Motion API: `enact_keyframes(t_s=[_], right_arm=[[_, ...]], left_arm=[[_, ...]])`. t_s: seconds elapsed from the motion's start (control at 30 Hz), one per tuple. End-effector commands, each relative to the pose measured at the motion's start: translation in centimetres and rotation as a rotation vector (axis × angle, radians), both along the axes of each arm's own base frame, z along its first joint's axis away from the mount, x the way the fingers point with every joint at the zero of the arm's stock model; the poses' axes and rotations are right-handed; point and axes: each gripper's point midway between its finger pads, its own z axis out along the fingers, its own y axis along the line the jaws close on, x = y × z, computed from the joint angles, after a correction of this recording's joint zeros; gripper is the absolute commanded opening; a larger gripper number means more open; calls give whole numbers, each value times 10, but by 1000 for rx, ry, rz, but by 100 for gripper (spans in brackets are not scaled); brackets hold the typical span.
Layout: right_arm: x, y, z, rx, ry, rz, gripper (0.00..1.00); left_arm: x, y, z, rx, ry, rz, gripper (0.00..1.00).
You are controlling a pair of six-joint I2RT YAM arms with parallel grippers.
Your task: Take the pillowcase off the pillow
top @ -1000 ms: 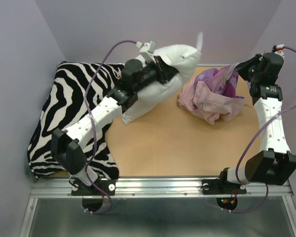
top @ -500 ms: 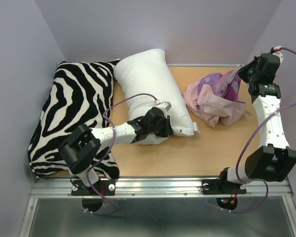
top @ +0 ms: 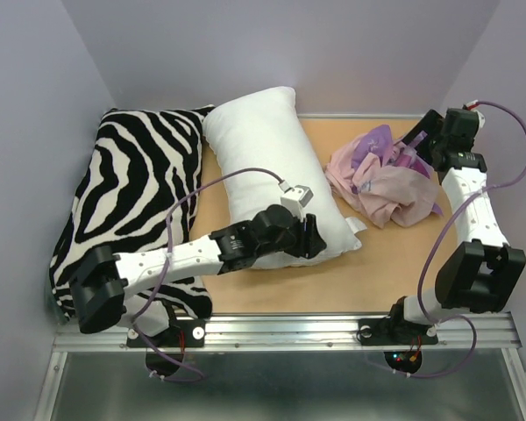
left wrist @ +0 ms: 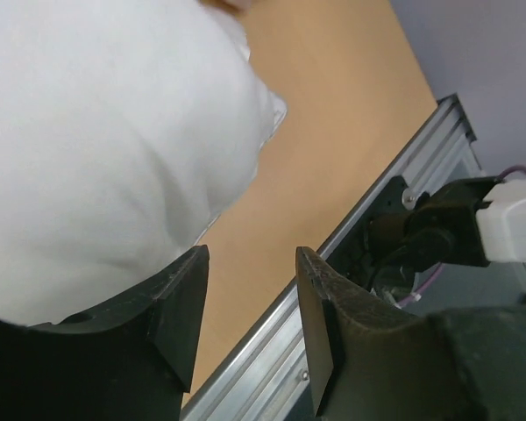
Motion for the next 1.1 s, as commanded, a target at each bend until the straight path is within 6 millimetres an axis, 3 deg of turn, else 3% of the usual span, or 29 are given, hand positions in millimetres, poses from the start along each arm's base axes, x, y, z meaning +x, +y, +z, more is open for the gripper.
enact_keyframes(t_s=[0.0, 0.03, 0.1, 0.13, 0.17, 0.23, 0.3, 0.33, 0.37, 0.4, 0.5, 0.6, 0.67, 0.8, 0.93, 1.07], right_arm=[[-16, -1, 64, -73, -108, -4, 100], [-18, 0, 75, -79, -121, 3, 100], [-27, 4, 102, -86, -158, 20, 100], [-29, 14, 110, -64, -182, 62, 100], [-33, 24, 124, -33, -221, 96, 100], [-34, 59, 131, 23, -247, 225, 100], [-39, 89, 137, 16, -262, 284, 100], [-43, 121, 134, 7, -255, 337, 100], [-47, 134, 134, -3, -257, 349, 100], [-60, 161, 141, 0, -280, 411, 100], [-76, 187, 129, 16, -292, 459, 100], [-94, 213, 106, 21, -260, 537, 100], [-101, 215, 84, 21, -222, 554, 100], [-111, 209, 66, 6, -214, 553, 100], [-113, 208, 66, -8, -220, 558, 100], [-115, 208, 67, -8, -223, 563, 100]], left_arm=[[24, 11, 80, -97, -152, 99, 55], [28, 12, 99, -117, -185, 111, 56], [33, 19, 116, -114, -227, 135, 57], [41, 25, 137, -135, -259, 182, 59], [44, 32, 141, -114, -274, 198, 59], [56, 44, 163, -131, -306, 251, 59], [66, 55, 172, -124, -328, 287, 59], [69, 64, 180, -127, -342, 307, 59], [77, 75, 183, -119, -350, 338, 59], [79, 84, 192, -129, -369, 351, 59], [90, 110, 202, -136, -399, 417, 60], [89, 137, 217, -186, -436, 475, 64], [91, 144, 212, -173, -444, 491, 64], [91, 153, 204, -153, -434, 525, 65], [92, 153, 191, -122, -421, 527, 66], [91, 156, 191, -142, -429, 533, 66]])
